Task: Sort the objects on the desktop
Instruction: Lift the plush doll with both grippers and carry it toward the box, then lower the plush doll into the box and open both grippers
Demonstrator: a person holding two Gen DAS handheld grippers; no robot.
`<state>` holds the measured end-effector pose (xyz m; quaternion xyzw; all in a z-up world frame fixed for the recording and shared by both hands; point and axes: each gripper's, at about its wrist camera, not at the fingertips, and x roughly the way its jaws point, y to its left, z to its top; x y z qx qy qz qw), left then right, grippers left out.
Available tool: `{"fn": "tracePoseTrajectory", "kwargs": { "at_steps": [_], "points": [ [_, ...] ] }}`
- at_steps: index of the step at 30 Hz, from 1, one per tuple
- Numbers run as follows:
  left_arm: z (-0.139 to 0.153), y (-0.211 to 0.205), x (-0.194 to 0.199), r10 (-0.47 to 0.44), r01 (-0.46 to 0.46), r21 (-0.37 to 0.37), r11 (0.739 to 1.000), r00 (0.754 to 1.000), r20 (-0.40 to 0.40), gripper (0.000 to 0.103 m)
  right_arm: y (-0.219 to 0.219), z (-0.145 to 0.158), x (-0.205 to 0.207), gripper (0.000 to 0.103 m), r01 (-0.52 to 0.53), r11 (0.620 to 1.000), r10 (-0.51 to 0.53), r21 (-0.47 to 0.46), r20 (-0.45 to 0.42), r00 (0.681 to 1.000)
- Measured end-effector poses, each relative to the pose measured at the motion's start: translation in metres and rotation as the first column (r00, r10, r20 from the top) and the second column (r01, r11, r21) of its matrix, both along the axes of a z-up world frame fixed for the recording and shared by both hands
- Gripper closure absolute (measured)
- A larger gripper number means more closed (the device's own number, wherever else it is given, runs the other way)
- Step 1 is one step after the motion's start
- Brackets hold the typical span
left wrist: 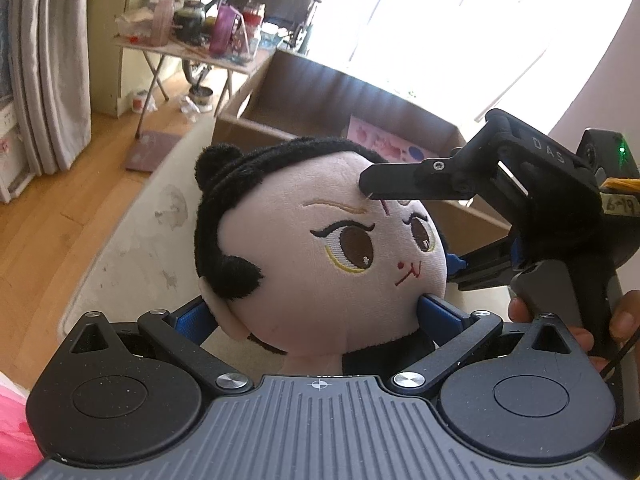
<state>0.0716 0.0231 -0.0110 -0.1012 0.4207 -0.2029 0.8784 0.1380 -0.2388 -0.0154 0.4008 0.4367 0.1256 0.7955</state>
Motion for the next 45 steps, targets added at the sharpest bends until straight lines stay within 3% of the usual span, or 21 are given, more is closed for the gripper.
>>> {"fn": "tracePoseTrajectory", "kwargs": {
  "at_steps": [13, 20, 28, 38, 45],
  "points": [
    [0.048, -0.009, 0.023, 0.013, -0.013, -0.004, 1.0, 0.993, 0.115, 0.0, -0.01, 0.064, 0.023, 0.0, 0.026, 0.999, -0.023, -0.032, 0.101, 0.995],
    [0.07, -0.016, 0.053, -0.002, 0.003, -0.002, 1.0, 0.988, 0.156, 0.0, -0.024, 0.09, 0.057, 0.0, 0.042, 0.999, -0.037, -0.035, 0.125, 0.992],
    [0.083, -0.023, 0.104, -0.043, 0.04, 0.02, 0.999, 0.986, 0.159, 0.0, -0.043, 0.1, 0.11, 0.0, 0.074, 0.997, -0.071, -0.024, 0.121, 0.99],
    [0.07, -0.061, 0.183, -0.089, 0.073, 0.087, 0.994, 0.975, 0.203, 0.0, -0.096, 0.067, 0.189, 0.0, 0.168, 0.985, -0.172, 0.042, 0.137, 0.975],
    [0.035, -0.088, 0.229, -0.162, 0.122, 0.172, 0.977, 0.957, 0.24, 0.0, -0.132, 0.003, 0.226, 0.0, 0.256, 0.953, -0.27, 0.161, 0.067, 0.961]
  ]
}}
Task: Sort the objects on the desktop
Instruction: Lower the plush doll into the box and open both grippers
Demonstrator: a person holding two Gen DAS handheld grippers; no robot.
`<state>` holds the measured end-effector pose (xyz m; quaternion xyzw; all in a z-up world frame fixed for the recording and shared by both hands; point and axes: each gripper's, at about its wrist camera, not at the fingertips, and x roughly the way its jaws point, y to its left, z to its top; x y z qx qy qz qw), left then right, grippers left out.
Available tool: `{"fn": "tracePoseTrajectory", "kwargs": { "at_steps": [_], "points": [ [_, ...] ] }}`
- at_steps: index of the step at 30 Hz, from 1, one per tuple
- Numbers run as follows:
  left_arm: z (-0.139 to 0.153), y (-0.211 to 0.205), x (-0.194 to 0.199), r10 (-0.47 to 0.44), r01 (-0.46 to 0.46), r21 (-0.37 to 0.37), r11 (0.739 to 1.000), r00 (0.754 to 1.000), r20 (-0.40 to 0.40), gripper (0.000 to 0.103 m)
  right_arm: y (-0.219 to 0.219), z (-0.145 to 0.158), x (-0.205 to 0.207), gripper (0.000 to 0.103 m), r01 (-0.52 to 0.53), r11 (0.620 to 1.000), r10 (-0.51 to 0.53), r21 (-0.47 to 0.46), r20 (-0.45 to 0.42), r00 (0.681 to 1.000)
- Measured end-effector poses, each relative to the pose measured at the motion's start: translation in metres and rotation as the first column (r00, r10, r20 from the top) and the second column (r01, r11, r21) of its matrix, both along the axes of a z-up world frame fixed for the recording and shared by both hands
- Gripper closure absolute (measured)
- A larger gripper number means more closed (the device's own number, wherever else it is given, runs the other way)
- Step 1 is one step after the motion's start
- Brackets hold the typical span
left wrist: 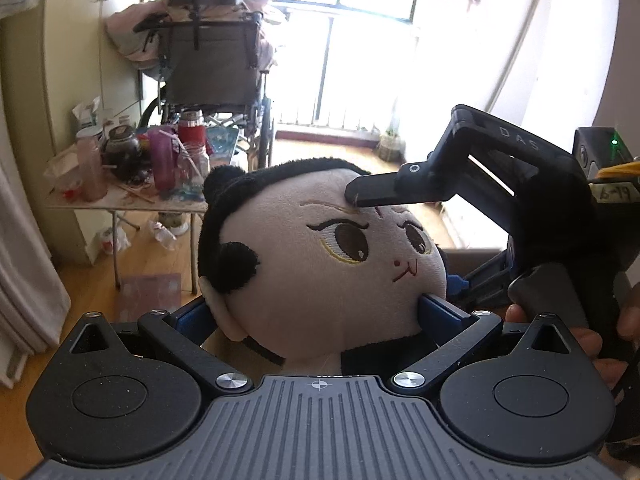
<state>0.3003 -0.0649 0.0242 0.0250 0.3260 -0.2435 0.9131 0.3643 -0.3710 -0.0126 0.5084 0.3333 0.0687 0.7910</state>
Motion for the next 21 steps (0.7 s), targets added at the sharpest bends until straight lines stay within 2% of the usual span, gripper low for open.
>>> {"fn": "tracePoseTrajectory", "kwargs": {
  "at_steps": [3, 7, 12, 16, 21],
  "points": [
    [-0.02, -0.005, 0.015, -0.004, 0.005, 0.042, 0.999, 1.0, -0.027, 0.0, -0.003, -0.031, 0.013, 0.0, 0.013, 0.999, -0.012, 0.035, -0.047, 0.999],
    [-0.042, -0.008, 0.029, -0.001, 0.009, 0.097, 0.995, 0.997, -0.083, 0.0, 0.001, -0.061, 0.026, 0.0, 0.003, 1.0, -0.001, 0.022, -0.098, 0.995],
    [-0.056, -0.012, 0.029, -0.03, 0.044, 0.158, 0.986, 0.995, -0.092, 0.0, 0.001, -0.085, 0.026, 0.0, 0.009, 0.998, -0.002, 0.055, -0.124, 0.992],
    [-0.067, -0.016, 0.035, -0.027, 0.055, 0.175, 0.983, 0.987, -0.158, 0.0, 0.006, -0.097, 0.022, 0.0, 0.003, 1.0, 0.001, 0.021, -0.187, 0.982],
    [-0.067, -0.023, 0.023, -0.077, 0.097, 0.21, 0.973, 0.992, -0.099, 0.0, 0.014, -0.097, 0.021, 0.0, -0.027, 1.0, 0.024, -0.011, -0.194, 0.981]
  ]
}}
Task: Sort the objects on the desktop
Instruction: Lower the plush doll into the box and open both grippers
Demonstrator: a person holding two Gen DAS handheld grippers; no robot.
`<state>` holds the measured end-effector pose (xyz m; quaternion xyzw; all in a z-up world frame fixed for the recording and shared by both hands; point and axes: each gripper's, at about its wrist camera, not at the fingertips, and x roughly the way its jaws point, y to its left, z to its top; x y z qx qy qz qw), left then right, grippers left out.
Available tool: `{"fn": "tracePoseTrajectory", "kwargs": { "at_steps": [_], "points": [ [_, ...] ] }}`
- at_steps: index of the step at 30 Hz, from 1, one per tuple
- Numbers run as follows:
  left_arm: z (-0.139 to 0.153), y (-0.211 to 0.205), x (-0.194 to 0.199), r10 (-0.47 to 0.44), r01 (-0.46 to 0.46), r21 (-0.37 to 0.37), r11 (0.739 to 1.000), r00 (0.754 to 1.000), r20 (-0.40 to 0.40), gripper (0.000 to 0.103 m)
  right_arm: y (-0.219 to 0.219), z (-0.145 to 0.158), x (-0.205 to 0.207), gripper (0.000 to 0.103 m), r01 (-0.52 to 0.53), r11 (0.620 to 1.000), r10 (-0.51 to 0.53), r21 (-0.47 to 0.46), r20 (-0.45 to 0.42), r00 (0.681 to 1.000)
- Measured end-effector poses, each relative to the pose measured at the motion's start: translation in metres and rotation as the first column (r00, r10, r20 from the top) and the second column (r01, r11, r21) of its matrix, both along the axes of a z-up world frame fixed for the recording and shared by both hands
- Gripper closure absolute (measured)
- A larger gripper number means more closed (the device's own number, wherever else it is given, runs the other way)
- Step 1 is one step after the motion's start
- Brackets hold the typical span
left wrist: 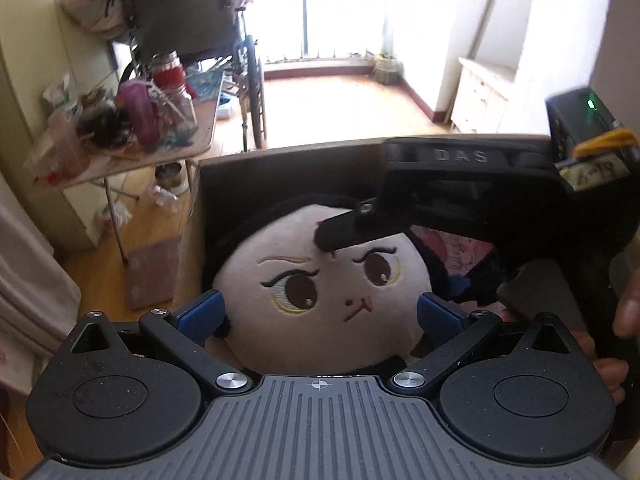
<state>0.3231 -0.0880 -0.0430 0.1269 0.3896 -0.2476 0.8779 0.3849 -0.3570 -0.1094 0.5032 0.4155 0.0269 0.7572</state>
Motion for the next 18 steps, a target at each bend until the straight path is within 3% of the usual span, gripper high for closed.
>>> {"fn": "tracePoseTrajectory", "kwargs": {
  "at_steps": [6, 12, 18],
  "points": [
    [0.014, 0.004, -0.007, 0.007, -0.007, 0.015, 1.0, 0.999, 0.034, 0.0, -0.008, 0.015, -0.011, 0.0, 0.018, 1.0, -0.018, 0.024, -0.013, 1.0],
    [0.052, 0.031, -0.032, 0.08, -0.072, -0.088, 0.994, 0.993, 0.089, 0.0, -0.014, 0.05, -0.035, 0.0, 0.026, 0.999, -0.027, 0.026, 0.026, 0.999],
    [0.098, 0.055, -0.093, 0.138, -0.103, -0.199, 0.975, 0.976, 0.166, 0.0, -0.007, 0.109, -0.089, 0.0, -0.019, 1.0, 0.02, -0.011, 0.138, 0.99]
  ]
}}
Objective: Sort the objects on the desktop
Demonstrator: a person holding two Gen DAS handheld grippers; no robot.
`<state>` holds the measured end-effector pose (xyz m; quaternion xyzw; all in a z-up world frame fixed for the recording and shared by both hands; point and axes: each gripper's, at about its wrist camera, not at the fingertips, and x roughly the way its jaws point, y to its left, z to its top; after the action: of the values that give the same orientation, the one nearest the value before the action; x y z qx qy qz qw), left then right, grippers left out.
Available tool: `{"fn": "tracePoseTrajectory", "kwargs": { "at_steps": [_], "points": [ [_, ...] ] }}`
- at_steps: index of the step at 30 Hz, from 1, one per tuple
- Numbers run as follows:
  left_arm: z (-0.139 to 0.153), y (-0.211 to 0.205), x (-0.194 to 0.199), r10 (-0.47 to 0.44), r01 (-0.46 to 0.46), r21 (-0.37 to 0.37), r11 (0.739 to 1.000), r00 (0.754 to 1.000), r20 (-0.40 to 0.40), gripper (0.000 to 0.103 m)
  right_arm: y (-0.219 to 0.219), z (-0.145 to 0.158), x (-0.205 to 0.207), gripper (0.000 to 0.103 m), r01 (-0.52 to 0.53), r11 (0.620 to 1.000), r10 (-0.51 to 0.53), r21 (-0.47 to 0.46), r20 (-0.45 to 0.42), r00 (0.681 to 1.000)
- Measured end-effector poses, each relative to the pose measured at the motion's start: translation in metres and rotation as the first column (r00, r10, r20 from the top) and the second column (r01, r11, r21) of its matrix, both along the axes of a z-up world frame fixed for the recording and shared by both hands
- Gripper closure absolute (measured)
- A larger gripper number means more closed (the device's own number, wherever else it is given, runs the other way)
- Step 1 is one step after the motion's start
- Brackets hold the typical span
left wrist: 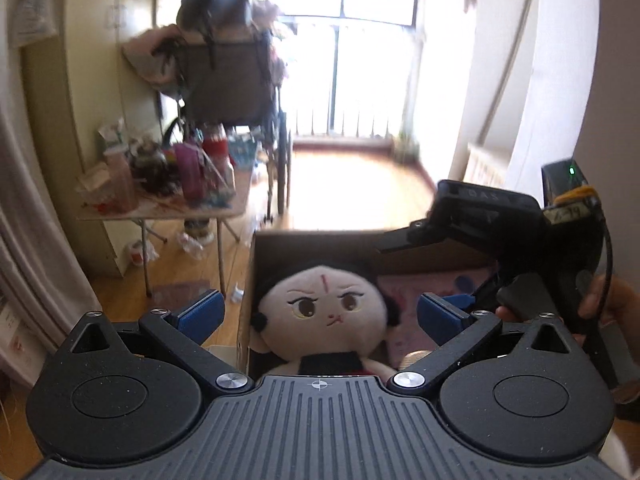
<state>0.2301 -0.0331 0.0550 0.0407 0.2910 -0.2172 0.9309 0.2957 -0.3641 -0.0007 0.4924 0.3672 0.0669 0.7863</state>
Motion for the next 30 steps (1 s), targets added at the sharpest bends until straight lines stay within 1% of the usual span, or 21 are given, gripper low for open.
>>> {"fn": "tracePoseTrajectory", "kwargs": {
  "at_steps": [2, 4, 5, 6, 8, 10, 11, 12, 14, 16, 18, 21, 22, 24, 26, 28, 30],
  "points": [
    [0.01, 0.008, -0.025, 0.02, -0.019, -0.044, 0.999, 1.0, 0.019, 0.0, 0.008, 0.025, -0.027, 0.0, -0.039, 0.997, 0.042, -0.06, 0.049, 0.998],
    [0.015, 0.013, -0.048, 0.031, -0.029, -0.07, 0.997, 0.999, 0.032, 0.0, 0.021, 0.048, -0.06, 0.0, -0.071, 0.984, 0.087, -0.162, 0.095, 0.992],
    [0.016, 0.015, -0.062, 0.047, -0.044, -0.082, 0.996, 0.998, 0.045, 0.0, 0.029, 0.059, -0.082, 0.0, -0.08, 0.969, 0.11, -0.234, 0.118, 0.987],
    [0.014, 0.019, -0.075, 0.069, -0.063, -0.099, 0.993, 0.996, 0.055, 0.0, 0.038, 0.066, -0.098, 0.0, -0.078, 0.953, 0.12, -0.294, 0.128, 0.984],
    [0.008, 0.024, -0.1, 0.123, -0.114, -0.139, 0.984, 0.991, 0.057, 0.0, 0.056, 0.078, -0.133, 0.0, -0.072, 0.904, 0.142, -0.422, 0.138, 0.98],
    [-0.001, 0.029, -0.12, 0.168, -0.16, -0.166, 0.973, 0.985, 0.038, 0.0, 0.07, 0.081, -0.166, 0.0, -0.068, 0.852, 0.161, -0.519, 0.136, 0.978],
    [-0.006, 0.03, -0.127, 0.194, -0.188, -0.17, 0.967, 0.981, 0.018, 0.0, 0.075, 0.082, -0.179, 0.0, -0.066, 0.829, 0.16, -0.556, 0.122, 0.98],
    [-0.01, 0.031, -0.133, 0.221, -0.219, -0.167, 0.961, 0.975, -0.005, 0.0, 0.079, 0.081, -0.192, 0.0, -0.062, 0.808, 0.15, -0.585, 0.102, 0.983],
    [-0.019, 0.031, -0.142, 0.272, -0.278, -0.145, 0.95, 0.96, -0.061, 0.0, 0.086, 0.078, -0.212, 0.0, -0.052, 0.782, 0.126, -0.621, 0.076, 0.989],
    [-0.025, 0.031, -0.152, 0.311, -0.32, -0.113, 0.94, 0.946, -0.089, 0.0, 0.09, 0.075, -0.227, 0.0, -0.031, 0.76, 0.088, -0.65, 0.055, 0.995],
    [-0.025, 0.029, -0.163, 0.34, -0.347, -0.102, 0.932, 0.937, -0.079, 0.0, 0.095, 0.073, -0.237, 0.0, -0.004, 0.727, 0.032, -0.687, 0.028, 0.999],
    [-0.019, 0.027, -0.177, 0.375, -0.376, -0.075, 0.923, 0.926, -0.033, 0.0, 0.104, 0.071, -0.249, 0.0, 0.028, 0.676, -0.019, -0.736, 0.02, 1.0],
    [-0.015, 0.025, -0.182, 0.384, -0.384, -0.058, 0.922, 0.923, -0.011, 0.0, 0.107, 0.072, -0.252, 0.0, 0.03, 0.656, -0.026, -0.754, 0.017, 1.0],
    [-0.01, 0.02, -0.189, 0.397, -0.397, -0.016, 0.918, 0.917, 0.043, 0.0, 0.113, 0.075, -0.256, 0.0, 0.039, 0.599, -0.043, -0.8, 0.016, 0.999],
    [-0.005, 0.015, -0.199, 0.386, -0.39, 0.02, 0.921, 0.918, 0.094, 0.0, 0.122, 0.078, -0.261, 0.0, 0.057, 0.525, -0.063, -0.849, 0.028, 0.998],
    [-0.002, 0.011, -0.2, 0.364, -0.37, 0.037, 0.928, 0.925, 0.107, 0.0, 0.13, 0.082, -0.263, 0.0, 0.082, 0.455, -0.073, -0.887, 0.055, 0.996],
    [0.001, 0.01, -0.199, 0.349, -0.354, 0.035, 0.935, 0.931, 0.107, 0.0, 0.136, 0.085, -0.263, 0.0, 0.105, 0.398, -0.078, -0.912, 0.081, 0.994]
  ]
}}
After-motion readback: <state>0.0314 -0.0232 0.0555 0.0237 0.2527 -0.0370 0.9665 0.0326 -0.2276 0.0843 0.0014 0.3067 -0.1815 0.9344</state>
